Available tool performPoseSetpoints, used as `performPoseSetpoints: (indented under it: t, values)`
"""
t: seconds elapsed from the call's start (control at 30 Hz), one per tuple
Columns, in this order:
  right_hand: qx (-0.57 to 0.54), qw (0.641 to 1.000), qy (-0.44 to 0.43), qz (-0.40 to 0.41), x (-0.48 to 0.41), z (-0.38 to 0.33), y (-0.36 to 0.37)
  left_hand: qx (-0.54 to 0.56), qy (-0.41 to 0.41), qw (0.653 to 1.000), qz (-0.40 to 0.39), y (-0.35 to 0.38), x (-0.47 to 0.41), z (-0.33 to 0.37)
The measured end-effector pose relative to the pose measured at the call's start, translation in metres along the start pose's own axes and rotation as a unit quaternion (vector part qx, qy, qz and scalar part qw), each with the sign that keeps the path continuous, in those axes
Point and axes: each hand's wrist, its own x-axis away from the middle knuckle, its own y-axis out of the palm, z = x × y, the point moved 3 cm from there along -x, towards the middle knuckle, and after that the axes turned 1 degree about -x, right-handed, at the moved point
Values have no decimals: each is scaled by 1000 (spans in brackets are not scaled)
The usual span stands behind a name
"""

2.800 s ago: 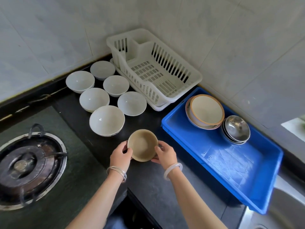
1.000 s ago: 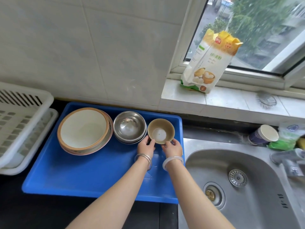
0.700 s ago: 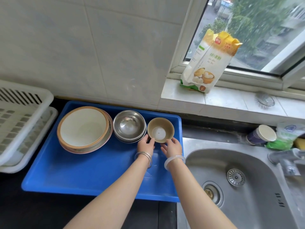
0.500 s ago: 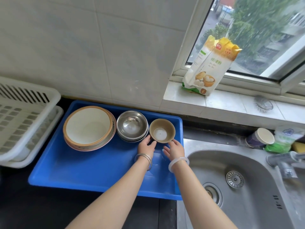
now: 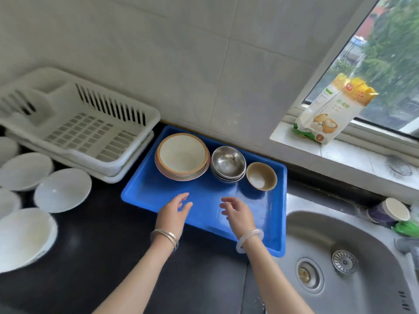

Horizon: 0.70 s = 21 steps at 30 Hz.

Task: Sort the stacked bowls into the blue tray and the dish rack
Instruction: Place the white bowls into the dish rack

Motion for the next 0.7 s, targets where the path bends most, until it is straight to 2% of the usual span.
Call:
performPoseSetpoints:
  t: [0.17,0.27,0.4,0.5,0.57,0.7]
  values:
    - [74,988,-58,-119,30,-28,102,-41,-25,985,167,-97,44,-57]
    - [126,971,-79,-186,42,-45,168,-64,-43,960,268,-145,63,-90]
    - [191,946,-72,-253,50,-68,248,-112,-125,916,364,-198,77,-136]
    - [227,936,-61,-261,39,-83,285,-96,-155,899,398,-221,80,-159]
    - [251,932,-53,-255,32,-92,308,-35,-170,895,411,-233,81,-174]
    - [217,947,-15,-239,23,-98,340,84,-154,894,412,-248,80,-193]
